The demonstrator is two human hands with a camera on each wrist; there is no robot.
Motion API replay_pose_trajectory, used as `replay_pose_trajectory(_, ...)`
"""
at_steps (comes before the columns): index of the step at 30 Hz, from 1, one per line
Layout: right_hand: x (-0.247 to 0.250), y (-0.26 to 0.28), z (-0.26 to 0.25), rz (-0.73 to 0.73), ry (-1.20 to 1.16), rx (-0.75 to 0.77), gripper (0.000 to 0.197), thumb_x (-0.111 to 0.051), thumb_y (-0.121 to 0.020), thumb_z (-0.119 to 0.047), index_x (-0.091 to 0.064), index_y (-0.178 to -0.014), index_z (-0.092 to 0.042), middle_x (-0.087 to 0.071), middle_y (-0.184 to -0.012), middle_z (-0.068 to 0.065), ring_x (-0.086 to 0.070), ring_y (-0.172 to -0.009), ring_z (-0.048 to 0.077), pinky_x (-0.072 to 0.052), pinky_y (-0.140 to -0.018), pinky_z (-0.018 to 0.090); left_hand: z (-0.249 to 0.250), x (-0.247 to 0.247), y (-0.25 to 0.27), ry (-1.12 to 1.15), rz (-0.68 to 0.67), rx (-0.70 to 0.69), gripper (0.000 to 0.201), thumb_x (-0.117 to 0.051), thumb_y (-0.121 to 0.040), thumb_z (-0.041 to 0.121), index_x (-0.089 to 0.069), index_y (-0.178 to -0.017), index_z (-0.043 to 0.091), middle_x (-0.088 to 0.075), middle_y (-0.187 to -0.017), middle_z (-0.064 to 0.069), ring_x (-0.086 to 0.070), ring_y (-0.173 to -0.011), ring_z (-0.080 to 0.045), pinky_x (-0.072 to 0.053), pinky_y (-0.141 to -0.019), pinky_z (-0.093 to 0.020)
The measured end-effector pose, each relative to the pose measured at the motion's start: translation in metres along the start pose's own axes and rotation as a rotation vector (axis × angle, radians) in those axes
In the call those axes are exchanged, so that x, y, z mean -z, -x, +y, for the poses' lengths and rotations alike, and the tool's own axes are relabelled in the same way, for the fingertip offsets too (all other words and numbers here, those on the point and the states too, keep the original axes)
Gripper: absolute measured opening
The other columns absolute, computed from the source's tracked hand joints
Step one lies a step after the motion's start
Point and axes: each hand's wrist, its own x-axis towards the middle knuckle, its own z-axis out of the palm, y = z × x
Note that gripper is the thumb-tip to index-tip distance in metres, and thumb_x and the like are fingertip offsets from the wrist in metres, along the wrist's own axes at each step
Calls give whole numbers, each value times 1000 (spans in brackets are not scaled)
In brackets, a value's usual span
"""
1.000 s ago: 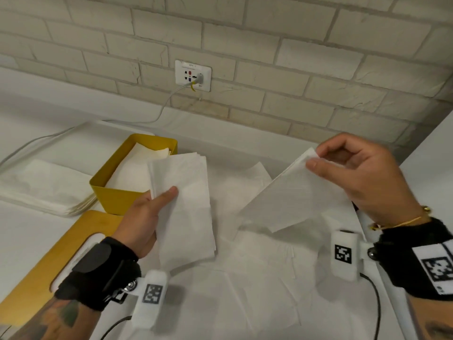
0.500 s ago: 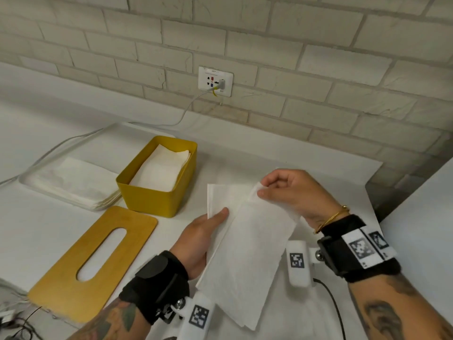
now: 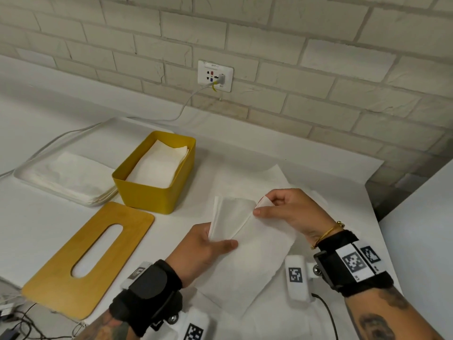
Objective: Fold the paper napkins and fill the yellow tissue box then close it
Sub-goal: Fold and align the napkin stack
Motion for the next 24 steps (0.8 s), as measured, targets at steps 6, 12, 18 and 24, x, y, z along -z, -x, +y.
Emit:
replay_pose_trajectory(6,8,0,0,128,-4,53,13,-81,-84,-28,-79,-86,-16,-74,-80,-12,-63,-70,-4,-45,-66,11,0,-1,-2,69,16,19,16,-71,-90,7,-72,-106,4,-78,-102,-11,-76,-94,-29,-61,-83,-38)
replay_pose_trajectory(12,-8,15,28,96,-490,-70,67,-88,-61,-57,-75,-112,-15,-73,-114,9,-70,-101,24,-59,-82,40,3,3,-7,285,68,51,27,-68,-88,1,-68,-115,2,-75,-110,-19,-73,-102,-36,-57,-93,-49)
replay_pose_trajectory(18,-40,24,31,154,-696,0,57,-81,-75,-38,-68,-123,-10,-74,-118,10,-71,-110,27,-58,-90,42,-1,4,-10,350,62,68,43,-73,-85,5,-63,-126,2,-72,-120,-18,-69,-112,-37,-49,-104,-57)
replay_pose_trajectory(24,-40,22,29,359,-699,42,20,-66,-94,-11,-73,-112,-7,-77,-111,9,-73,-105,23,-58,-82,34,1,6,-8,400,107,102,29,-58,-101,23,-65,-125,8,-74,-116,-15,-72,-107,-34,-54,-99,-51)
